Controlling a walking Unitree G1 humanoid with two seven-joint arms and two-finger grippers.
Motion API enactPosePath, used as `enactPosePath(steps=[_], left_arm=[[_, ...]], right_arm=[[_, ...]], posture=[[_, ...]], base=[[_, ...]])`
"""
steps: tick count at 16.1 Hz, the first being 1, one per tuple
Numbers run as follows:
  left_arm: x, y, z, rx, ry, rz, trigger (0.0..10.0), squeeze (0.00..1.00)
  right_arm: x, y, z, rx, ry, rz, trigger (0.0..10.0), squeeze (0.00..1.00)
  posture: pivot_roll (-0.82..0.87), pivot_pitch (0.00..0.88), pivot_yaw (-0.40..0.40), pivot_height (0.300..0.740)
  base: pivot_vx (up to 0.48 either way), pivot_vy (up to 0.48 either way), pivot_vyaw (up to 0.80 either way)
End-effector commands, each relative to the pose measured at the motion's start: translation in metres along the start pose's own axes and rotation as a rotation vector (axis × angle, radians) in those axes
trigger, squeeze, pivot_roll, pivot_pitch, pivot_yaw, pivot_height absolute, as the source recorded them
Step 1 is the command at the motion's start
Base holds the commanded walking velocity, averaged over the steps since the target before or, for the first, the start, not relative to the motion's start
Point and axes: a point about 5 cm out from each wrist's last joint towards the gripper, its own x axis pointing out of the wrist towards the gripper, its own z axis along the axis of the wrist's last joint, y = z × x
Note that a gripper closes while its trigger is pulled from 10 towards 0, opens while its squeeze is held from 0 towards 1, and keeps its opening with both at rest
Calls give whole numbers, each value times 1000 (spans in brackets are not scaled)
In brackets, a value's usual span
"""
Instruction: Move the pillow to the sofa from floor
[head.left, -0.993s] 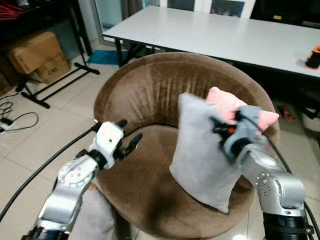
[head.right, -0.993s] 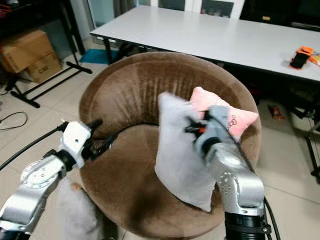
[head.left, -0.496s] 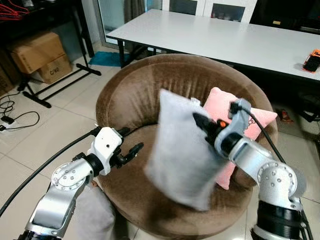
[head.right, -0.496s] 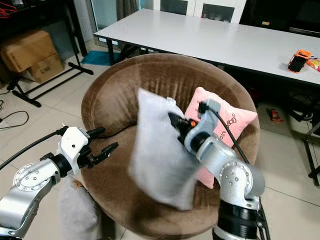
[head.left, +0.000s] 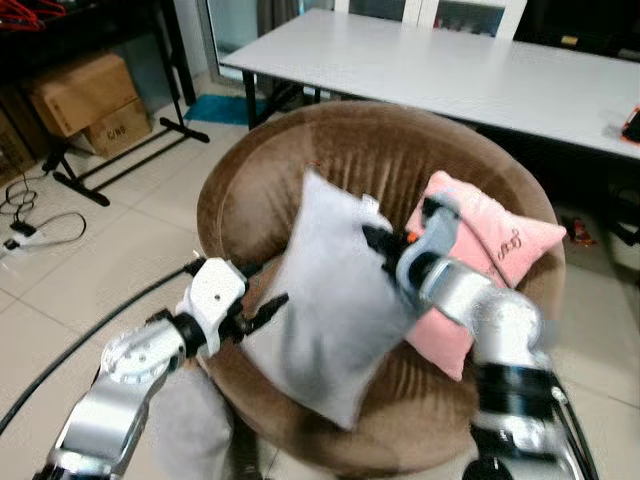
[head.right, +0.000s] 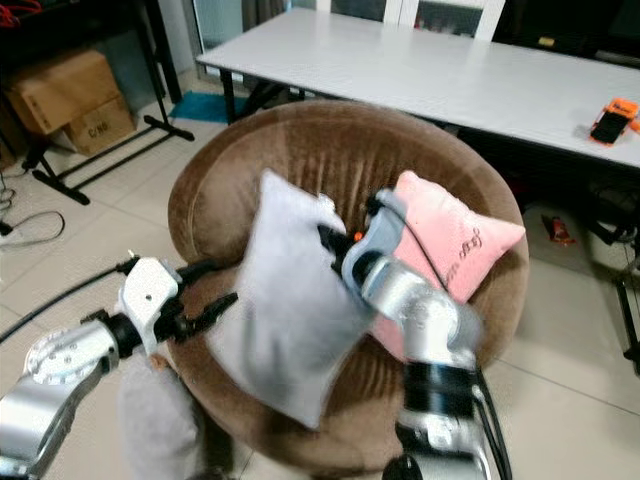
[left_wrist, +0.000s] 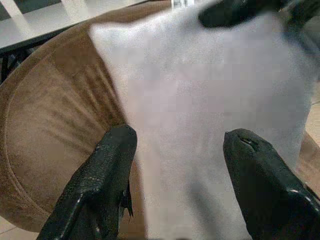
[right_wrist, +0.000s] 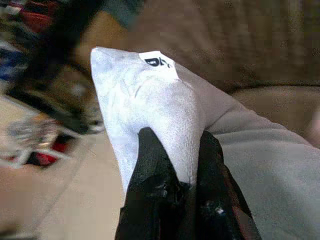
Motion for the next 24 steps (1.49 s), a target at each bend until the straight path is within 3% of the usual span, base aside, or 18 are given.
enactPosePath(steps=[1,3,4,5,6,8,12,13,14,16,18,22,24], left_arm=[[-1,-1,-1,6,11,-21,10000,0],[-1,-2,-2,-3,18,-34,10000,0],[-1,-2,-3,-13,21,-41,10000,0],[-2,-5,-5,-41,34,-72,10000,0],[-4,-7,-6,-56,37,-86,10000,0],[-8,-10,-7,-93,44,-126,10000,0],[-9,-5,-4,-62,6,-78,10000,0],[-5,1,-4,-50,-20,2,10000,0],[-1,4,-3,-38,-33,71,10000,0],[0,4,-3,-54,-44,128,10000,0],[-1,2,-4,-86,-54,201,10000,0],[-6,1,-3,-107,-74,321,10000,0],[-7,1,-2,-105,-76,343,10000,0]], right_arm=[[6,-1,9,-35,-54,-39,10000,0],[24,-19,1,-120,-45,-187,10000,0],[25,-23,3,-144,-60,-231,10000,0],[25,-32,10,-153,-107,-319,10000,835],[23,-34,14,-146,-132,-341,10000,1000],[22,-41,26,-156,-214,-371,10000,1000],[7,-44,43,-233,-357,-352,10000,1000],[-10,-40,59,-351,-494,-327,10000,0],[-20,-37,61,-447,-500,-281,10000,0],[-30,-32,54,-482,-477,-187,10000,0],[-47,-38,30,-520,-407,-177,10000,0],[-65,-59,-18,-478,-305,-271,10000,0],[-70,-58,-20,-483,-303,-276,10000,0]], posture=[[22,0,-25,740],[30,0,-29,740],[35,0,-31,740],[36,0,-32,740],[35,0,-30,740],[32,0,-29,740],[24,0,-27,740],[19,0,-27,740],[14,0,-28,740],[8,0,-28,740],[1,0,-37,740],[1,0,-43,740],[0,0,-42,740]], base=[[0,0,0],[0,0,0],[0,0,0],[0,0,0],[0,0,0],[0,0,0],[0,0,0],[0,0,0],[0,0,0],[0,0,0],[0,0,0],[0,0,0],[-255,0,0]])
